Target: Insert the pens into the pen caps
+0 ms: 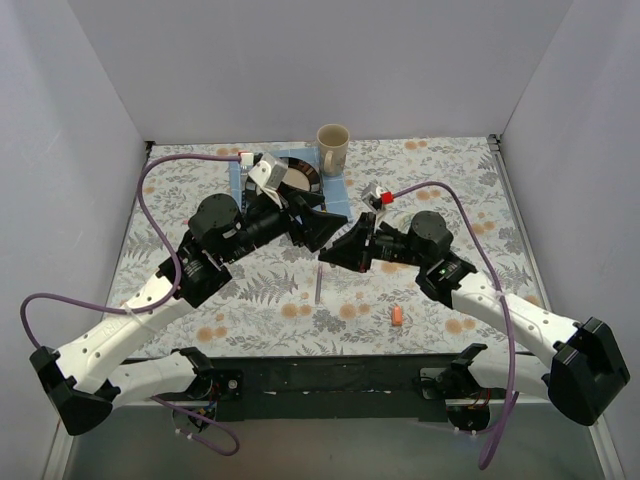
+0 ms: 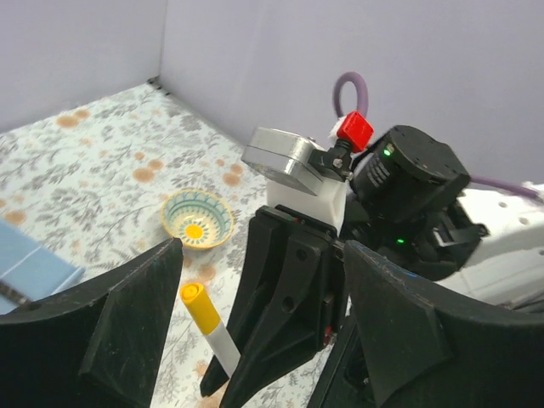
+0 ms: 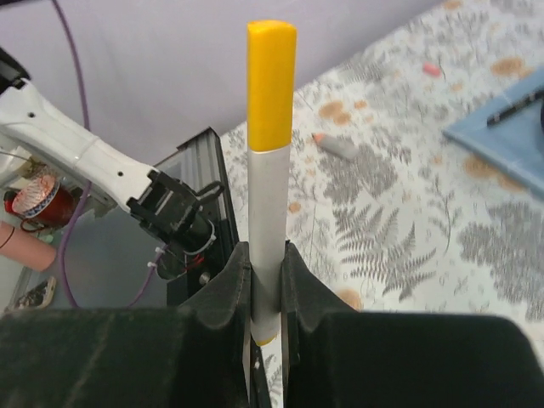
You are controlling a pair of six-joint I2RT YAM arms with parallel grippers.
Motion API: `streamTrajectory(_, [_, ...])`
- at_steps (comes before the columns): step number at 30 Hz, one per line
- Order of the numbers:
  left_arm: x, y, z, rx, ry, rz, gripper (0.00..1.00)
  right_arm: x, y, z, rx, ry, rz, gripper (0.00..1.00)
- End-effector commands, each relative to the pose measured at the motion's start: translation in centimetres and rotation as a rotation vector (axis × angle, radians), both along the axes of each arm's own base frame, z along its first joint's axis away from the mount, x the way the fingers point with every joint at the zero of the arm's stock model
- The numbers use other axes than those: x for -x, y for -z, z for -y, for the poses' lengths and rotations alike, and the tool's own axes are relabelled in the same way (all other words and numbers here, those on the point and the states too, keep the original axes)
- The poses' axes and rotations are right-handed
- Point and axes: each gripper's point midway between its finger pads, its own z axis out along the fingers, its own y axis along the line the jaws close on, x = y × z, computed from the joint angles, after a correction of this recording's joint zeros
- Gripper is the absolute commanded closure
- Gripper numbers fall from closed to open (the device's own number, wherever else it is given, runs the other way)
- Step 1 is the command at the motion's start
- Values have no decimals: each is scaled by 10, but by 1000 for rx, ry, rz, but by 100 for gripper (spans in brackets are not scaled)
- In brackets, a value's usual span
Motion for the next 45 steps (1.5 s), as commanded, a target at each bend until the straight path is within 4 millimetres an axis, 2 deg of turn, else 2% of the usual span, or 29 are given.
streamTrajectory(1, [-33, 34, -25, -83, -228, -108, 22, -7, 67, 14, 144, 140, -260, 99])
streamTrajectory(3, [-42, 49, -32, -133, -289, -145, 20, -10, 103, 25, 214, 231, -354, 99])
streamTrajectory(4, [-44, 58, -36, -165, -316, -171, 17, -4, 132, 34, 275, 266, -446, 99])
streamTrajectory(7, [-54, 77, -39, -221, -363, -215, 7, -4, 172, 51, 389, 396, -580, 99])
streamTrajectory(8, [-55, 84, -39, -245, -372, -226, 2, -4, 181, 54, 419, 429, -608, 99])
streamTrajectory(11, [-62, 105, -45, -310, -417, -238, 2, -8, 202, 59, 486, 514, -666, 98])
streamTrajectory(12, [-68, 110, -53, -325, -471, -238, 2, -11, 207, 59, 505, 545, -673, 97])
streamTrajectory(14, [-71, 121, -60, -355, -505, -238, 2, -13, 217, 53, 541, 565, -726, 96])
streamTrajectory(17, [-72, 127, -73, -380, -560, -249, 2, -15, 229, 44, 573, 613, -818, 96])
streamTrajectory(20, [-73, 138, -87, -401, -621, -295, 2, -19, 249, 52, 665, 723, -836, 93])
streamTrajectory(21, [-73, 143, -89, -408, -627, -302, 2, -26, 246, 49, 662, 747, -835, 89])
streamTrajectory(23, [-72, 147, -93, -407, -637, -304, 2, -29, 256, 51, 707, 784, -851, 86])
streamTrajectory(24, [-70, 157, -94, -420, -636, -315, 2, -34, 252, 47, 704, 794, -845, 83])
streamTrajectory(26, [-67, 164, -94, -421, -628, -326, 2, -31, 260, 49, 757, 809, -867, 81])
streamTrajectory(28, [-64, 170, -97, -420, -627, -333, 2, -27, 262, 47, 793, 826, -864, 75])
streamTrajectory(32, [-62, 169, -106, -398, -661, -333, 2, -16, 278, 48, 864, 843, -874, 68])
streamTrajectory(35, [-65, 174, -117, -403, -723, -339, 2, -15, 278, 46, 859, 829, -875, 63])
streamTrajectory(37, [-70, 184, -128, -426, -802, -369, 2, -17, 272, 45, 851, 827, -858, 61])
streamTrajectory(40, [-77, 190, -133, -453, -836, -412, 2, -24, 253, 42, 817, 816, -803, 58])
streamTrajectory(42, [-92, 194, -143, -430, -882, -481, 2, -28, 233, 42, 778, 800, -748, 53])
streamTrajectory(43, [-95, 200, -141, -412, -849, -533, 2, -28, 226, 41, 763, 784, -730, 51])
streamTrajectory(44, [-111, 203, -163, -345, -922, -604, 2, -29, 211, 39, 728, 763, -701, 45])
streamTrajectory(45, [-117, 206, -172, -308, -937, -642, 2, -29, 206, 39, 723, 735, -665, 36])
